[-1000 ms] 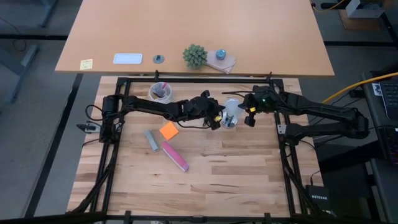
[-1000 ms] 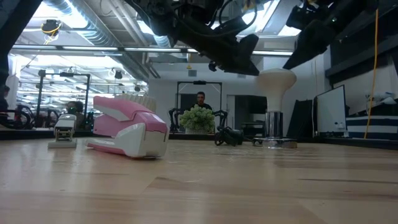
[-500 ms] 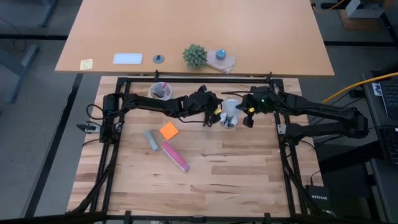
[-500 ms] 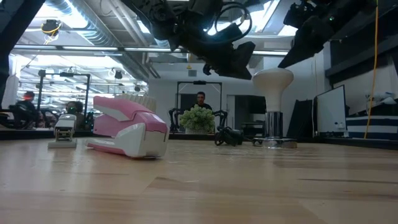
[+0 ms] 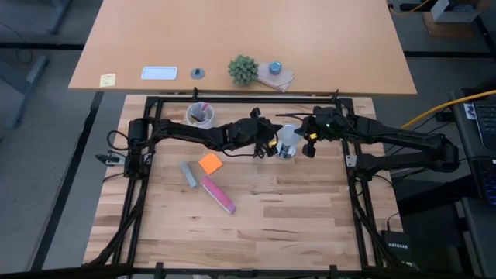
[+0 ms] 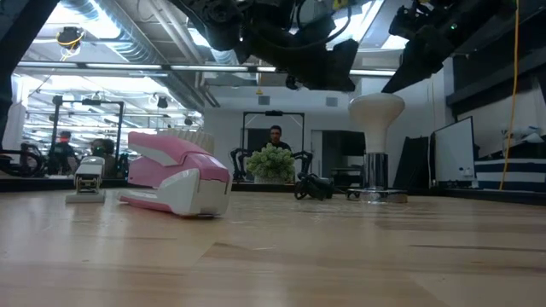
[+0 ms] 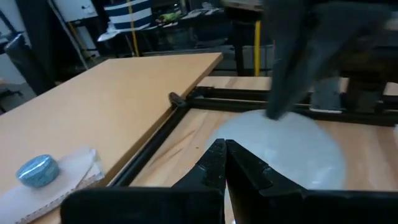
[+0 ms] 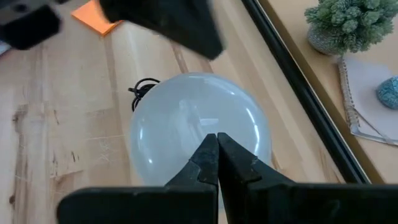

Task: Screw lightbulb
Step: Insert the lightbulb into the lamp

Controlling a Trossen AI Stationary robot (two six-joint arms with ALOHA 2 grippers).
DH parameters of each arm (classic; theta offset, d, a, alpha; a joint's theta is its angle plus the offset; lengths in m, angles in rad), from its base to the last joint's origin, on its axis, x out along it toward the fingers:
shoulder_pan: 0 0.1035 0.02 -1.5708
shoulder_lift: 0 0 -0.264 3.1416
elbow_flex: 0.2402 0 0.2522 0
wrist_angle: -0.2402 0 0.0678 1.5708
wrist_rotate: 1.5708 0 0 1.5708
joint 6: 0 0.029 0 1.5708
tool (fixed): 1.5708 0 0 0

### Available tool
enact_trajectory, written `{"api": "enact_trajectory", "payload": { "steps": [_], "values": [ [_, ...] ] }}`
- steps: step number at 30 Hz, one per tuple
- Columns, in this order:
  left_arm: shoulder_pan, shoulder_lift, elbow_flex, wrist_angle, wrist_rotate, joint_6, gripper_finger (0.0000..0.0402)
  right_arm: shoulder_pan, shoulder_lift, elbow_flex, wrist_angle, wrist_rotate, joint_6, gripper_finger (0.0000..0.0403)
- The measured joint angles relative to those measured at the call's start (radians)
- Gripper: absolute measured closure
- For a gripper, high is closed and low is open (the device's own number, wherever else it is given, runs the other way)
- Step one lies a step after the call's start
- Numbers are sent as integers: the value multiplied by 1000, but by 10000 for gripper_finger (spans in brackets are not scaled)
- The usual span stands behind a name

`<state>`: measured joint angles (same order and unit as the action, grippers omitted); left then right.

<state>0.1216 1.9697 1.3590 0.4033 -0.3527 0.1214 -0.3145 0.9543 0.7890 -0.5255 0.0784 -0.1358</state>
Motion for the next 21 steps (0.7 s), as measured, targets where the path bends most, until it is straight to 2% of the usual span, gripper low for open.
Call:
{"api": "enact_trajectory", "payload": {
  "steps": [9,15,21],
  "values": [
    [-67,0,0,1,2,49,402,0,-1,0,0,106,0,400],
    [-96,0,0,-12,53,51,401,0,-1,0,0,121,0,400],
    [-88,0,0,-95,55,15,401,0,-1,0,-3,121,0,400]
  ]
}}
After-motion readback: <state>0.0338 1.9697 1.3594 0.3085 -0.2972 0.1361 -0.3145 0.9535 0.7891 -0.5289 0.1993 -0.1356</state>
